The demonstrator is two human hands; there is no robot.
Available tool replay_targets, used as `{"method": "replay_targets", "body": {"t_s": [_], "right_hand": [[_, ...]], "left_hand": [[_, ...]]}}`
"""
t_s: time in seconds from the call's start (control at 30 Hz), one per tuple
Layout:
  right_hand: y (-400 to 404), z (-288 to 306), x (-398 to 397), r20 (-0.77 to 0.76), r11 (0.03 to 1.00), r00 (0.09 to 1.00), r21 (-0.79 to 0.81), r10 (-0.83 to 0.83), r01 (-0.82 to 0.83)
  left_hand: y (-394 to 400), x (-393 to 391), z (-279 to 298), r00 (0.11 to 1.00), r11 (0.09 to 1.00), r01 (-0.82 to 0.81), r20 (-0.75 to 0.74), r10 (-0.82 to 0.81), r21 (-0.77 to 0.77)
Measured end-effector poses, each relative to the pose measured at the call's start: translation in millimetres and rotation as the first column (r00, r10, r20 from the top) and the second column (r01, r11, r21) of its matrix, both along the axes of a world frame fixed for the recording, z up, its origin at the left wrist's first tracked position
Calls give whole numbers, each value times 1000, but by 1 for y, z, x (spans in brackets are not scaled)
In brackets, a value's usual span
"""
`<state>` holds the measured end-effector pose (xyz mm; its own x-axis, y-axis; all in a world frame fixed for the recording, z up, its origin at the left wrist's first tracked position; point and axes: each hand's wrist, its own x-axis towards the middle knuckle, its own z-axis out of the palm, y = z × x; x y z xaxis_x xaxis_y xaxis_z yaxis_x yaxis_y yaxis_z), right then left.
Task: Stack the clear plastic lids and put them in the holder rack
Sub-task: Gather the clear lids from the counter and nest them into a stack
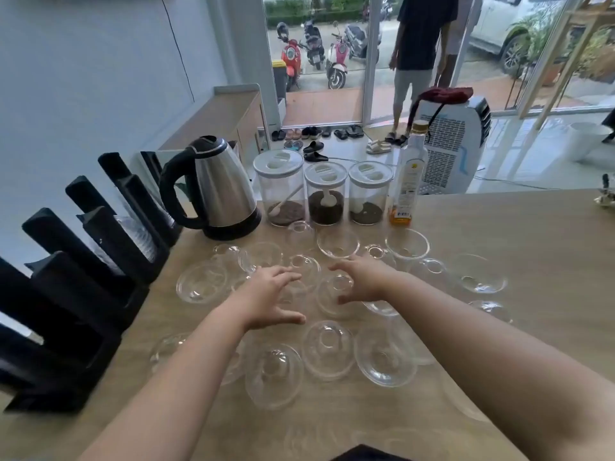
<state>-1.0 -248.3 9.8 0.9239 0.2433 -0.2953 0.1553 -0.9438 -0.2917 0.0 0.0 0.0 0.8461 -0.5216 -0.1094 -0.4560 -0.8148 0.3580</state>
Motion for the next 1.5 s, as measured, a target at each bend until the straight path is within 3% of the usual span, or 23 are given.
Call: {"method": "replay_targets", "body": {"t_s": [0.13,0.33,0.5,0.57,0.67,0.77,0.83,0.9,1.0,1.27,1.4,1.5], "right_hand": [[5,-15,-4,24,995,1000,-97,-1,4],[6,-23,-6,22,995,999,-100,-30,32],[3,-26,-8,43,996,998,-72,-44,48],[1,-25,-10,38,997,997,-32,-63,65],[-1,-20,-13,69,994,992,38,-106,103],[-1,-13,-18,116,985,985,135,-128,112],[1,-10,-22,134,977,983,190,-125,98],[5,-8,-23,149,971,983,225,-112,76],[12,-9,-22,155,977,986,208,-70,36],[37,-10,-15,144,991,988,115,54,-71],[52,-13,-8,114,993,986,3,119,-120],[58,-19,-7,70,989,987,-46,145,-142]], "left_hand": [[11,-11,-13,999,1000,13,36,-14,27],[18,-15,-25,996,1000,22,86,-23,6],[16,-21,-29,989,954,-74,100,107,-289],[14,-24,-29,971,840,-224,-35,238,-495],[11,-28,-32,854,537,-519,-391,342,-665],[7,-31,-32,677,222,-735,-675,293,-641],[7,-31,-31,616,147,-785,-731,293,-602],[9,-30,-31,579,169,-815,-757,303,-555],[9,-30,-26,563,324,-821,-762,319,-471],[6,-23,-16,611,606,-740,-670,421,-294],[9,-16,-12,697,753,-638,-535,478,-160],[15,-13,1,778,814,-575,-362,514,-81]]}}
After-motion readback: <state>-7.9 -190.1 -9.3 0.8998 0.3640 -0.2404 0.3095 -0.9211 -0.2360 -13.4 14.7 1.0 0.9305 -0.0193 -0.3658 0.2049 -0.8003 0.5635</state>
